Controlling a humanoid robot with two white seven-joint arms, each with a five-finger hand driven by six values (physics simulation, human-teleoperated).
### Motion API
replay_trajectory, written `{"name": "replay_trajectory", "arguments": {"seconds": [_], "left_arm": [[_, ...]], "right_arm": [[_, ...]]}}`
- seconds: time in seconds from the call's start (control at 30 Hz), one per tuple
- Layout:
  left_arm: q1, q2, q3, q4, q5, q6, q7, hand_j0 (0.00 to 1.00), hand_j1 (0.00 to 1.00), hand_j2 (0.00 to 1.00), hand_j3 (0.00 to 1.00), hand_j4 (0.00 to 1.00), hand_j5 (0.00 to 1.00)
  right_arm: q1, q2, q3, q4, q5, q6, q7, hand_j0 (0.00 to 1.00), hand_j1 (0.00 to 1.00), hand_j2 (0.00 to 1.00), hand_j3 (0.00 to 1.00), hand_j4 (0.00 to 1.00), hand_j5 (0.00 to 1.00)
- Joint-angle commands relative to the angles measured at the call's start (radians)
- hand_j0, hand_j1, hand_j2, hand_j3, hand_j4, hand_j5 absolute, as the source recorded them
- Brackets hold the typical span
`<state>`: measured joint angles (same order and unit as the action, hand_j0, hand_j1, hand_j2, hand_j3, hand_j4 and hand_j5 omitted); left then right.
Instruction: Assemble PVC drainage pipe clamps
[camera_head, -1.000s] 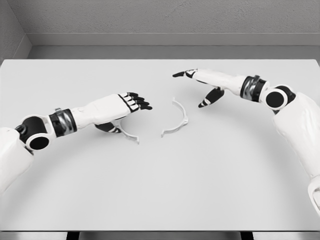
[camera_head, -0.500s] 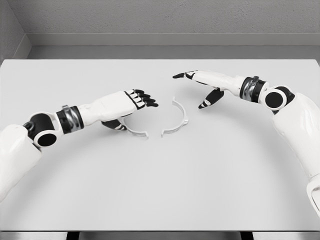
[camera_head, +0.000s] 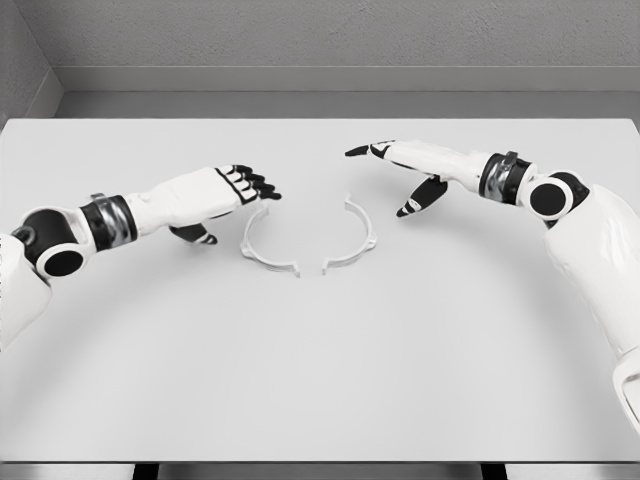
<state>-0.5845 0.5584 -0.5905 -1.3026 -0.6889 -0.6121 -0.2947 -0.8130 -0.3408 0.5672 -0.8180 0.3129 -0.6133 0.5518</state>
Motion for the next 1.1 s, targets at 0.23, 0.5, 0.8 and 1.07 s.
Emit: {"name": "replay_trajectory", "arguments": {"seconds": [0.23, 0.5, 0.8, 1.07], "left_arm": [[-0.003, -0.054, -0.008, 0.029, -0.037, 0.001, -0.001, 1.00, 1.00, 1.00, 1.00, 1.00, 1.00], [-0.011, -0.089, -0.012, 0.039, -0.060, 0.001, -0.001, 1.00, 1.00, 1.00, 1.00, 1.00, 1.00], [-0.026, -0.111, -0.015, 0.052, -0.070, 0.001, -0.001, 1.00, 1.00, 1.00, 1.00, 1.00, 1.00], [-0.058, -0.120, -0.012, 0.134, -0.103, 0.001, -0.001, 1.00, 1.00, 1.00, 1.00, 1.00, 1.00]], "right_arm": [[-0.002, -0.029, -0.092, -0.003, -0.009, 0.002, 0.037, 1.00, 1.00, 1.00, 1.00, 1.00, 1.00], [0.006, -0.027, -0.089, -0.003, -0.005, 0.002, 0.039, 1.00, 1.00, 1.00, 1.00, 1.00, 1.00], [0.005, -0.021, -0.081, -0.003, 0.005, 0.002, 0.037, 1.00, 1.00, 1.00, 1.00, 1.00, 1.00], [0.003, -0.021, -0.081, -0.003, 0.005, 0.002, 0.037, 1.00, 1.00, 1.00, 1.00, 1.00, 1.00]]}}
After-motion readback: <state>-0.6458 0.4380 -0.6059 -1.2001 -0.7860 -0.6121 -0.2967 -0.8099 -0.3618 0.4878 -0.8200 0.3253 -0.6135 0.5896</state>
